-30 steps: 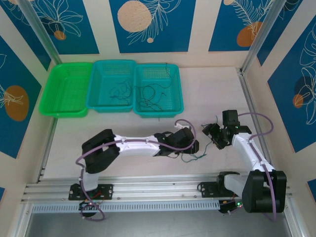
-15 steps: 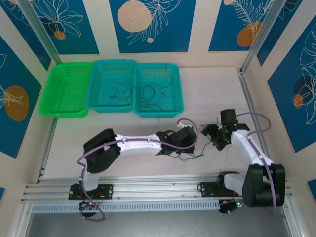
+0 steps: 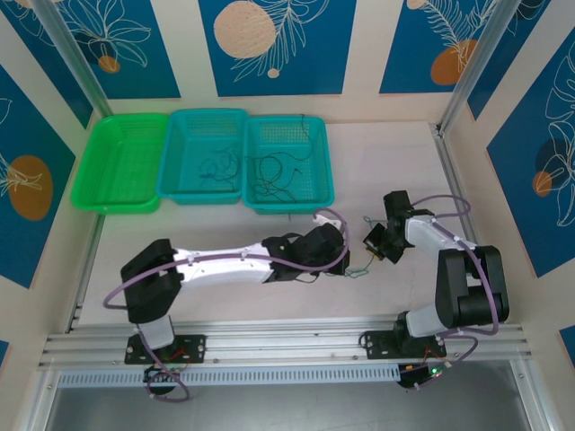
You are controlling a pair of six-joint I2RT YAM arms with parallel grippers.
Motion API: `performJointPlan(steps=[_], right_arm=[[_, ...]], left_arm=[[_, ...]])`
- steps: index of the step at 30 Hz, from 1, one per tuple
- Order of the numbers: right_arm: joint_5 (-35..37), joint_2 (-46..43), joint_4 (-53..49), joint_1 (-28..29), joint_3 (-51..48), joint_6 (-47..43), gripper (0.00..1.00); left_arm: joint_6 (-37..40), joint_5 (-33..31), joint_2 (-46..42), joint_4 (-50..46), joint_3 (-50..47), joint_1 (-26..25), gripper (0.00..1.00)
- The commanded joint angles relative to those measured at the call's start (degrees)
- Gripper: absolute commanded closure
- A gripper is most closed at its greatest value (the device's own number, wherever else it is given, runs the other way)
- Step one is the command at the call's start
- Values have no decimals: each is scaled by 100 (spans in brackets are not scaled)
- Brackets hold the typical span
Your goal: Untangle the cables
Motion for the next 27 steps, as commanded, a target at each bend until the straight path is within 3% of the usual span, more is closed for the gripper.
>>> performJointPlan(steps=[1,11,13,15,18,22,27], right_arm=[[-10,-263,220,-214,-150,122,100],[22,-1331,132,-1376,-391,270,100],[105,-1528,65,-1499,-383,273,100],[136,-1706,-22,-1613,-334,264,100],[-285,-1902,-80,-1725,-250,202,100],[-695,-2082,-167,-1290,-139,208,100],[-702,-2122,-289,110,-23,473,100]], left_arm=[[130,-358,-749,52,-521,127,100],[136,-875,-3540,-475,-2575,1094,100],[178,-718,-4114,-523,-2846,1370,100],[135,-161,-4679,-407,-3114,1828,100],[137,263,-5321,-509,-3191,2439,100],[784,157,-5497,-1082,-2590,3068,100],[1718,444,-4829,-1150,-1778,4369,100]])
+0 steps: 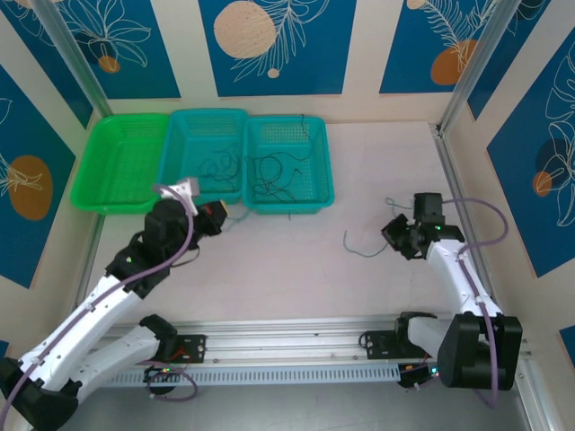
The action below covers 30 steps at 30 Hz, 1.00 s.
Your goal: Untangle the cables
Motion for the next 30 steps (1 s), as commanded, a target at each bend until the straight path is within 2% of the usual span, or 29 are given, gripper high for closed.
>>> performJointPlan(steps=[1,4,8,12,16,20,24,27,30], right_arm=[[-155,-84,-294,837,191,350,100],[91,-173,-352,1596,187,634,100],[725,-466,-744,2208,361,761,100],[963,-804,-1015,2397,493,709,100],[995,-989,-1237,2413,617,626,100],[990,-1072,-1348,2417,752,563,100],[1009,-1076,-1470,2427,894,535,100],[991,-1071,-1539,2435,1028,528,100],[939,-1074,-1466,2491,1183,400,100]], left_arm=[[807,421,502,-142,577,945,100],[873,789,1151,-23,1078,1950,100],[1140,640,2031,-5,1847,3012,100],[912,742,2846,148,2492,4119,100],[802,494,3759,62,3102,4810,100],[330,1150,4734,35,3574,5228,99],[366,1253,5146,-72,3851,5274,63],[331,1376,5027,0,3774,5275,51],[127,1543,4700,151,3595,5185,47]])
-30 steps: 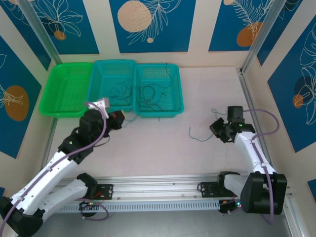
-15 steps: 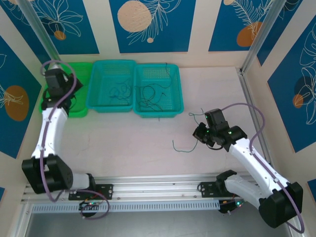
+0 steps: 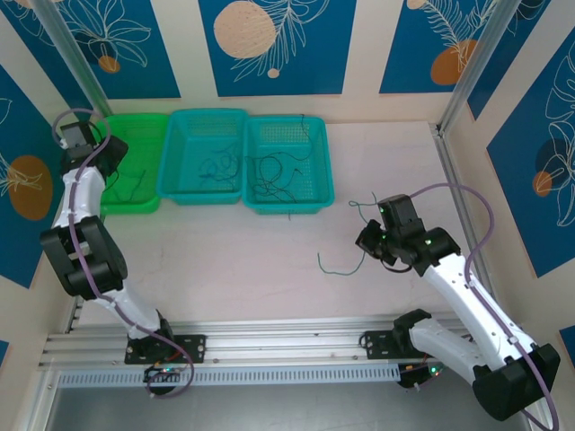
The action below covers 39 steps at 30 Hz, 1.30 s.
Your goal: Untangle the cables
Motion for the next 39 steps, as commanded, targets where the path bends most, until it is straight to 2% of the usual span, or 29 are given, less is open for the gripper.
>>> performJointPlan(steps=[1,4,7,13,16,21,24,26,29,32,36,39], right_arm=[[53,-86,-22,149,321,-207,100],[278,-107,209,441,394,-288,100],[425,-98,403,667,561,-339,100],[671,105,556,1142,1062,-546,100],[745,192,683,1293,1187,-533,100],[795,410,826,1415,1390,-483,100],[817,581,764,1462,1569,-462,100],[816,668,745,1477,1633,-398,100],[825,743,745,1491,1639,-266,100],[887,795,692,1486,1638,-146,100],[1041,849,526,1486,1655,58,100],[1003,871,533,1479,1673,144,100]], left_arm=[[-239,423,-578,262,-40,-155,47],[-388,758,-1082,449,-263,-659,45],[-265,889,-1709,590,-550,-1409,46],[282,1097,-2867,627,-962,-3083,46],[823,1193,-3362,693,-1259,-4165,46],[1685,660,-3925,1100,-2084,-6081,49],[1965,279,-3881,1153,-2279,-7090,49],[1939,165,-3661,1116,-2236,-7590,49],[1684,180,-3214,1204,-2137,-8125,50],[1450,304,-2789,1234,-1995,-8438,49],[1587,473,-2260,1122,-1839,-8670,48],[1718,227,-1934,921,-1733,-8701,48]])
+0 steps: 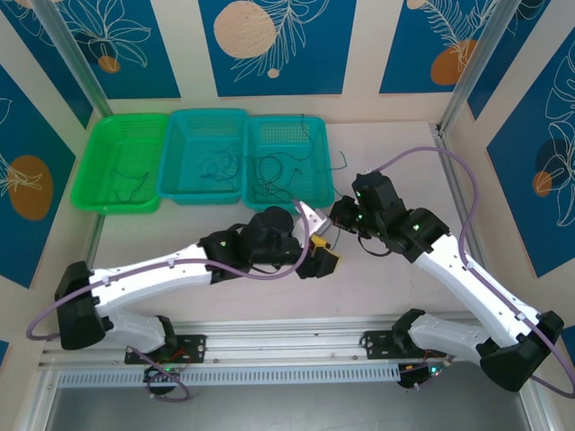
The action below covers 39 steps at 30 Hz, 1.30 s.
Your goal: Untangle the cables
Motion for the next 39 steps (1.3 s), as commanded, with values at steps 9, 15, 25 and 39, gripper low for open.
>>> performJointPlan(steps=[9,15,25,39], right_arm=[[77,-14,-115,30,180,241,100],[-117,-365,-60,35,8,96,80],[-466,-1660,393,-1,-453,-165,51],[-1305,-1963,866,14,-710,-533,50]], left_arm=[[150,-735,367,90,250,-53,100],[375,-1119,4,-40,25,25,100],[887,-1069,-643,-436,-174,1139,100],[2203,-551,-10,-1575,1197,5261,100]])
